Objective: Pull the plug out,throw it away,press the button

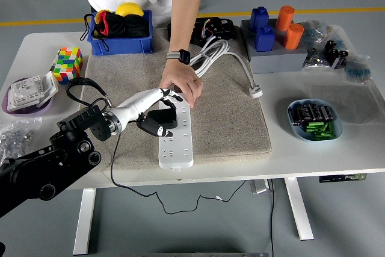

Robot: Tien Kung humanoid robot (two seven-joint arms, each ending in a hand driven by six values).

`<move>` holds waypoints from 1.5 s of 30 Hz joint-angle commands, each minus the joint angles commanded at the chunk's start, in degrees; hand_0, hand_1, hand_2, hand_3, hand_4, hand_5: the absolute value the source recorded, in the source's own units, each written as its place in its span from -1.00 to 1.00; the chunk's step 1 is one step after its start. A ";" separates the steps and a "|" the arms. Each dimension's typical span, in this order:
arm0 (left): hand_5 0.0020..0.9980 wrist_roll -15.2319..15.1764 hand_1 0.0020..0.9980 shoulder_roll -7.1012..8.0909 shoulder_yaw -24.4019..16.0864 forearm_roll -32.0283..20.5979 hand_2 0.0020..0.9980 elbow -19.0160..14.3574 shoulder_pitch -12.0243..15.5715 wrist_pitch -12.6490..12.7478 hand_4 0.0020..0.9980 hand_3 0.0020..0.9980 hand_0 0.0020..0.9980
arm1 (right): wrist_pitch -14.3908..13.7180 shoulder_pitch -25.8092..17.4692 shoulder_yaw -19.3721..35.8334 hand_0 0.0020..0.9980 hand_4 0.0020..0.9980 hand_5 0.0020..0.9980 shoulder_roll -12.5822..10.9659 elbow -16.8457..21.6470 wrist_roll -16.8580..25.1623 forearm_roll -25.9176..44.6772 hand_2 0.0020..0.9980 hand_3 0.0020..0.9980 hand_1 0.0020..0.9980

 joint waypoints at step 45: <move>-1.00 -1.56 -0.31 0.39 -5.27 1.63 -0.21 1.78 -0.83 2.16 0.39 0.14 0.10 | 0.12 -0.09 0.67 0.49 0.31 -0.05 0.37 0.00 0.16 0.11 0.30 0.23 0.32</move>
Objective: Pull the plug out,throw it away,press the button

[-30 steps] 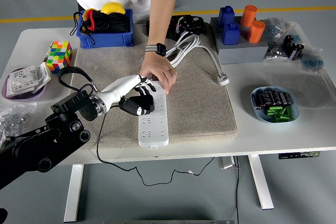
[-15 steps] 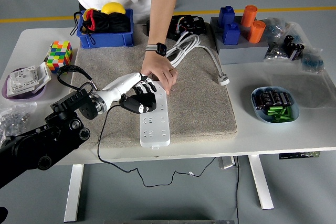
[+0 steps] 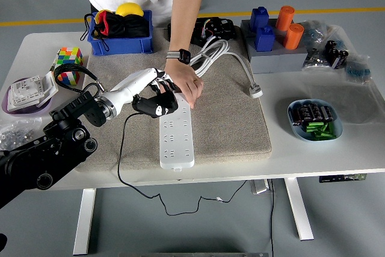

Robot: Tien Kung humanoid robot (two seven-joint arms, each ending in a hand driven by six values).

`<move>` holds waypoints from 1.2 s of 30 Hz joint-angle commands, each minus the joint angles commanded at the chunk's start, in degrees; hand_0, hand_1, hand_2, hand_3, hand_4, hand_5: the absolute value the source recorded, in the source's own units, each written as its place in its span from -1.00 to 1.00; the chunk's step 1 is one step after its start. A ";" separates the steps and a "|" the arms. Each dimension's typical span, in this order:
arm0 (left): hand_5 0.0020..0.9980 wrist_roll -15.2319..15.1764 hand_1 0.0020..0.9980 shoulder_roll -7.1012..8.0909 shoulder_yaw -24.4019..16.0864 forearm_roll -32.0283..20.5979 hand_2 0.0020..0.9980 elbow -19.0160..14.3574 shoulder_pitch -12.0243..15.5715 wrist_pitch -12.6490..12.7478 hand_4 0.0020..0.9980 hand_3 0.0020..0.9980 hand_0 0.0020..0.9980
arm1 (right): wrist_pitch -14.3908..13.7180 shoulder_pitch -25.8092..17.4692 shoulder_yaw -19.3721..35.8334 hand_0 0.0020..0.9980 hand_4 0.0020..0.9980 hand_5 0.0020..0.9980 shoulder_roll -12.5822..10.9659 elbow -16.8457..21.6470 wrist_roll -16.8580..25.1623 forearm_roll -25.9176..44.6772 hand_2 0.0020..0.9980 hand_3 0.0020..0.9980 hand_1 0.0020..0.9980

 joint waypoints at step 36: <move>-0.80 0.04 0.82 -0.34 -1.82 -2.15 0.83 7.55 1.40 0.19 1.00 0.90 0.67 | 0.16 -0.19 0.03 0.50 0.31 -0.05 0.09 0.00 -0.13 -0.11 0.29 0.23 0.32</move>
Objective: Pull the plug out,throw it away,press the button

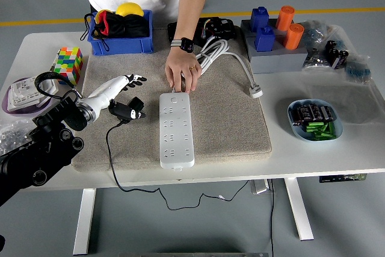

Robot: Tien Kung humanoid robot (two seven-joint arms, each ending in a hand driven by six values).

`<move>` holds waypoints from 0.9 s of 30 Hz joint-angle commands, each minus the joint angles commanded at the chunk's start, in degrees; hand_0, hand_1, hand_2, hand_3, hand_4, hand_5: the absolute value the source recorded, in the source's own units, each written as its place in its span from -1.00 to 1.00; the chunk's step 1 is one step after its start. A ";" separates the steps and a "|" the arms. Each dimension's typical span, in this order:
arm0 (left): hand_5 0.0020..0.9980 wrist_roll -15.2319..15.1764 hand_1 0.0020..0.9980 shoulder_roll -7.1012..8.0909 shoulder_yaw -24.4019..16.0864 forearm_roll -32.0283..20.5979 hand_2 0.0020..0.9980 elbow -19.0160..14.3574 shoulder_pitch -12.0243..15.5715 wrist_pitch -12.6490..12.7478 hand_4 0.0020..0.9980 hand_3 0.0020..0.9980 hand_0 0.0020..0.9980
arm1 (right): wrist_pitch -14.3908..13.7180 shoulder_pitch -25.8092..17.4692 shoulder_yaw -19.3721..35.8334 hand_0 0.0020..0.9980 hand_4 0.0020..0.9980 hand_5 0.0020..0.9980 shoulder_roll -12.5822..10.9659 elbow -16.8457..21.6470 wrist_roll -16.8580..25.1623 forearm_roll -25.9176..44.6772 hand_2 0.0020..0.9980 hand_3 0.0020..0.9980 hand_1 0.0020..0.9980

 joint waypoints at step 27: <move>-0.08 4.65 -1.00 -5.53 11.89 -11.43 -0.89 3.42 -9.94 -3.35 0.05 0.42 -0.99 | -0.22 0.25 -0.43 0.50 0.31 -0.06 0.09 0.00 0.05 0.64 0.30 0.23 0.32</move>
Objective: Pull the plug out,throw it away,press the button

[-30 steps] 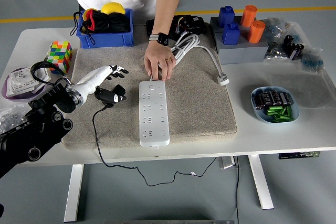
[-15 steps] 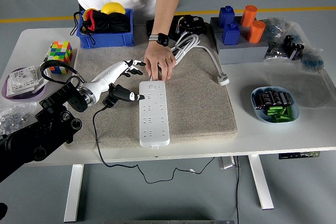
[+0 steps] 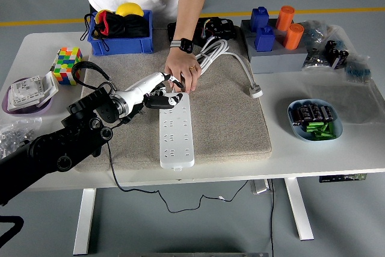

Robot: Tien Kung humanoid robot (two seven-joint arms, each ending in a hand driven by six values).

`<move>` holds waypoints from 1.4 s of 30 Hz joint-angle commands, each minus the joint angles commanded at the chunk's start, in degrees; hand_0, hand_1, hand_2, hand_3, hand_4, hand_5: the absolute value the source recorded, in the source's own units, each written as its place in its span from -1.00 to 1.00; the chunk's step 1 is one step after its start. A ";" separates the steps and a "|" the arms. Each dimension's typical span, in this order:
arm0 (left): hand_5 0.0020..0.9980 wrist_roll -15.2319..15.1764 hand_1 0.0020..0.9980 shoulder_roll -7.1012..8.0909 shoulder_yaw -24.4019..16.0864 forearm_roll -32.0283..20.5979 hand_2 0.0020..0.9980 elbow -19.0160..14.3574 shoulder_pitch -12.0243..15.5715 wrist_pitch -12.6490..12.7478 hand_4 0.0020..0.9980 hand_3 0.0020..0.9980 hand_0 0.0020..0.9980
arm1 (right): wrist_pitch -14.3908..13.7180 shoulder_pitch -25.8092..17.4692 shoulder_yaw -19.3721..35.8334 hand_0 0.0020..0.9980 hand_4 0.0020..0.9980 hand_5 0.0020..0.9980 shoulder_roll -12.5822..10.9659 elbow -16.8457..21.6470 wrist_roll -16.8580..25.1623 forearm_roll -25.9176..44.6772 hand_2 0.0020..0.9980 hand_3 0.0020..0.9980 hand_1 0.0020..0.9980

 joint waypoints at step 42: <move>-0.10 3.76 -1.00 -1.50 4.13 -1.18 -0.91 6.25 -2.22 -2.09 0.01 0.44 -1.00 | -0.18 -0.12 -0.58 0.50 0.30 -0.06 -0.37 0.00 -0.07 0.02 0.29 0.23 0.32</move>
